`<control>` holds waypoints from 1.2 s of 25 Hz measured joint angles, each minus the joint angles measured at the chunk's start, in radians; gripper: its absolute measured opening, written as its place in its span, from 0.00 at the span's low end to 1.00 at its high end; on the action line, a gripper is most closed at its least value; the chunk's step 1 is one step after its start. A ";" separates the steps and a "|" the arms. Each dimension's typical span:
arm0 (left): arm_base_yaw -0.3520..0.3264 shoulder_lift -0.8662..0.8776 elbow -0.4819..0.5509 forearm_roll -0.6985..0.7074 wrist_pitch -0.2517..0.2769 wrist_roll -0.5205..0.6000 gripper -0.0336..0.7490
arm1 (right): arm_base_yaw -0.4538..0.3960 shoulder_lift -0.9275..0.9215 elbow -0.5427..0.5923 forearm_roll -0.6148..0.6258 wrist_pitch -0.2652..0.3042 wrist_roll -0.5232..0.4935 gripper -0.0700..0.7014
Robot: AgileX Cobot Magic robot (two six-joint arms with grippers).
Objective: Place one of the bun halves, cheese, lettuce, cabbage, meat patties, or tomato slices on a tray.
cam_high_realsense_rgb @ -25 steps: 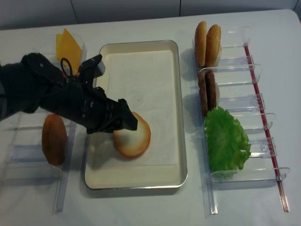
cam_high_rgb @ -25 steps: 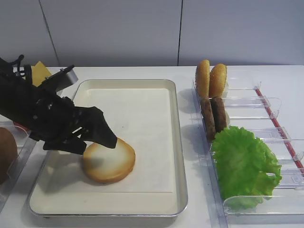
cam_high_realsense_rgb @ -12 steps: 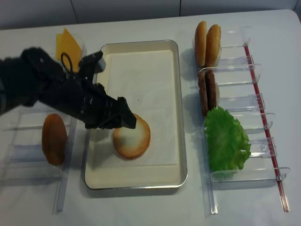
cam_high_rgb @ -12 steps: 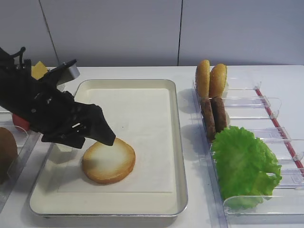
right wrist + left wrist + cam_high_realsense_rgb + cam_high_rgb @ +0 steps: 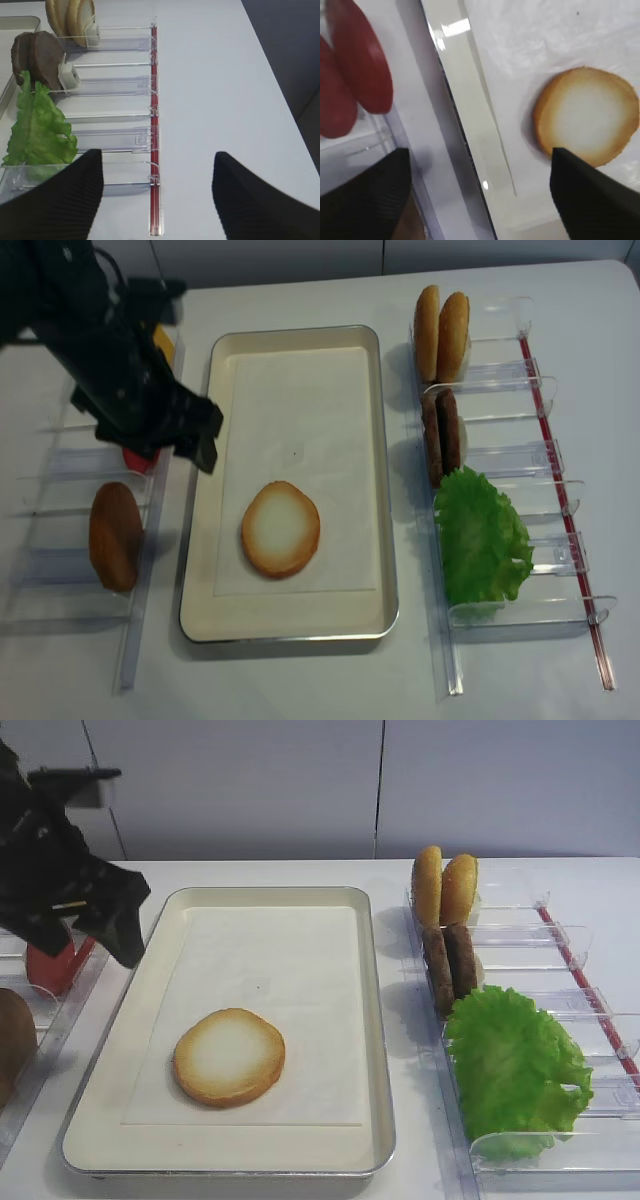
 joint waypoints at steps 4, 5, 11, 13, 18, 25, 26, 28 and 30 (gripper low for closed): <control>0.000 -0.093 -0.035 0.038 0.011 -0.035 0.75 | 0.000 0.000 0.000 0.000 0.000 0.000 0.75; 0.000 -0.122 -0.035 0.054 0.023 -0.039 0.75 | 0.000 0.000 0.000 0.000 0.000 0.000 0.75; 0.000 -0.332 -0.003 0.112 0.070 -0.065 0.75 | 0.000 0.000 0.000 0.000 0.000 0.000 0.75; 0.000 -0.436 0.043 0.121 0.074 -0.081 0.75 | 0.000 0.000 0.000 0.000 0.000 0.000 0.75; 0.000 -0.711 0.205 0.148 0.089 -0.099 0.75 | 0.000 0.000 0.000 0.000 0.000 0.000 0.75; 0.000 -1.085 0.396 0.188 0.057 -0.101 0.75 | 0.000 0.000 0.000 0.000 0.000 0.000 0.75; 0.000 -1.124 0.417 0.188 0.057 -0.101 0.75 | 0.000 0.000 0.000 0.000 0.000 0.000 0.75; 0.000 -1.185 0.455 0.181 0.055 -0.101 0.75 | 0.000 0.000 0.000 0.000 0.000 0.000 0.75; 0.000 -1.242 0.488 0.172 0.055 -0.101 0.75 | 0.000 0.000 0.000 0.000 0.000 0.000 0.75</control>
